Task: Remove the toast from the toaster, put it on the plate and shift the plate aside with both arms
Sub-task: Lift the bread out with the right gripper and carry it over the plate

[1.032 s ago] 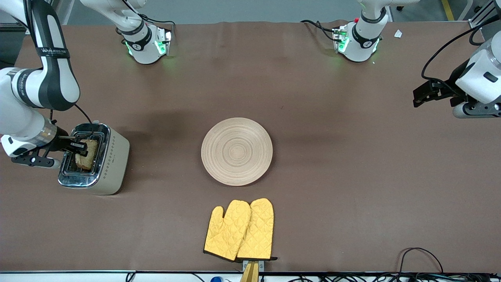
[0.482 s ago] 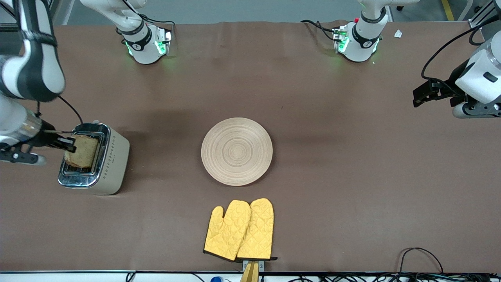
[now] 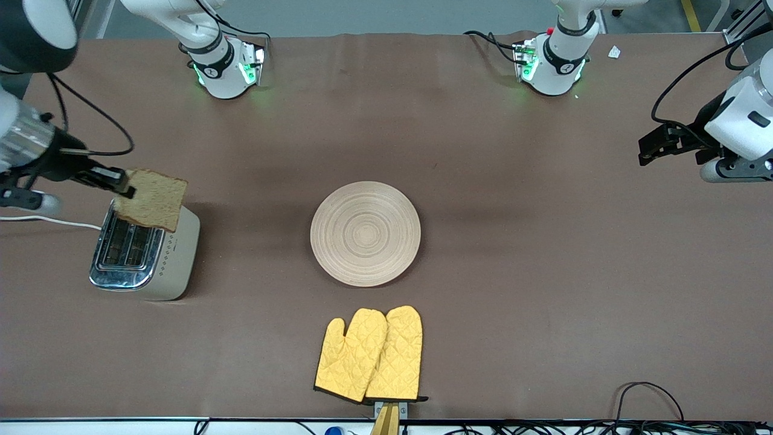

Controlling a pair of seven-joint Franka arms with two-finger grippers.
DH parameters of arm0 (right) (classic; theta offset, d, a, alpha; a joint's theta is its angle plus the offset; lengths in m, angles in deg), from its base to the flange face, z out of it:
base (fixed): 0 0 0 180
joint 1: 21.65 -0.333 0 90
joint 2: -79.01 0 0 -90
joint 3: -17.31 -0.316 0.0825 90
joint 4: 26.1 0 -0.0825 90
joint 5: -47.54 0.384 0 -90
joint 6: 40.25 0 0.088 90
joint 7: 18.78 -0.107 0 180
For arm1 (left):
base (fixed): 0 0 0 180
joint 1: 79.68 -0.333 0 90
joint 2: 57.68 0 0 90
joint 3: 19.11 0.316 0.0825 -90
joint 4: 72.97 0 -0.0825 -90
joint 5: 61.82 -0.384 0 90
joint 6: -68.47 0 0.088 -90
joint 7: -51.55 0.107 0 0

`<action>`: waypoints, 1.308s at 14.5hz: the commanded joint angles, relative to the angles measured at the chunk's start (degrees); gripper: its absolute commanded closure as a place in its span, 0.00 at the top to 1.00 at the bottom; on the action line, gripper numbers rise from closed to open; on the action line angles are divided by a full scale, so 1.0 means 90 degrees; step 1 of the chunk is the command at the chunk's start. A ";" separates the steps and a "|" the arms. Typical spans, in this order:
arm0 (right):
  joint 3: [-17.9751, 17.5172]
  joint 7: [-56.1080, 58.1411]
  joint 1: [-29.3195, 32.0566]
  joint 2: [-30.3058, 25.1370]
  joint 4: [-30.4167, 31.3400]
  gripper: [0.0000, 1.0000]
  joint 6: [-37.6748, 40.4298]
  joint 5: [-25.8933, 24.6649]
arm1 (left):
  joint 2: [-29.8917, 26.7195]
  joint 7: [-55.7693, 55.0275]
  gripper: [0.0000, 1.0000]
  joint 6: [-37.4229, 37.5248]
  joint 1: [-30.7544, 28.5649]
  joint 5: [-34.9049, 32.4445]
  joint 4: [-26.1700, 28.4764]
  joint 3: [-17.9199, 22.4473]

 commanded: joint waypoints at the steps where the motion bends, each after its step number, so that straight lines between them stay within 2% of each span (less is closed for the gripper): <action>1: 0.0043 -0.0721 -0.0631 0.0050 0.0063 0.00 -0.0273 0.0272 | 0.0005 0.0111 1.00 0.0114 -0.0037 0.0063 -0.0093 -0.0002; 4: 0.0043 -0.1366 -0.1383 0.0167 0.0560 0.00 -0.1063 0.0535 | 0.0005 0.0111 1.00 0.0114 -0.0047 0.0063 -0.0103 -0.0002; 7: 0.0043 -0.1738 -0.1979 0.0703 0.0726 0.00 -0.1873 0.1344 | 0.0005 0.0111 1.00 0.0114 -0.0037 0.0063 -0.0103 -0.0002; 9: 0.0053 -0.1972 -0.2614 0.1190 0.1010 0.00 -0.2936 0.1425 | 0.0005 0.0111 1.00 0.0114 -0.0037 0.0063 -0.0093 -0.0002; 12: 0.0043 -0.2129 -0.3073 0.1797 0.0972 0.00 -0.3788 0.1474 | 0.0005 0.0111 1.00 0.0114 -0.0037 0.0063 -0.0093 -0.0002; 14: 0.0043 -0.2305 -0.3153 0.2246 0.0729 0.00 -0.4023 0.1775 | 0.0005 0.0111 1.00 0.0114 -0.0037 0.0063 -0.0103 -0.0002; 19: 0.0034 -0.2228 -0.3260 0.2666 0.0503 0.00 -0.4093 0.2011 | 0.0005 0.0111 1.00 0.0114 -0.0076 0.0073 -0.0112 -0.0002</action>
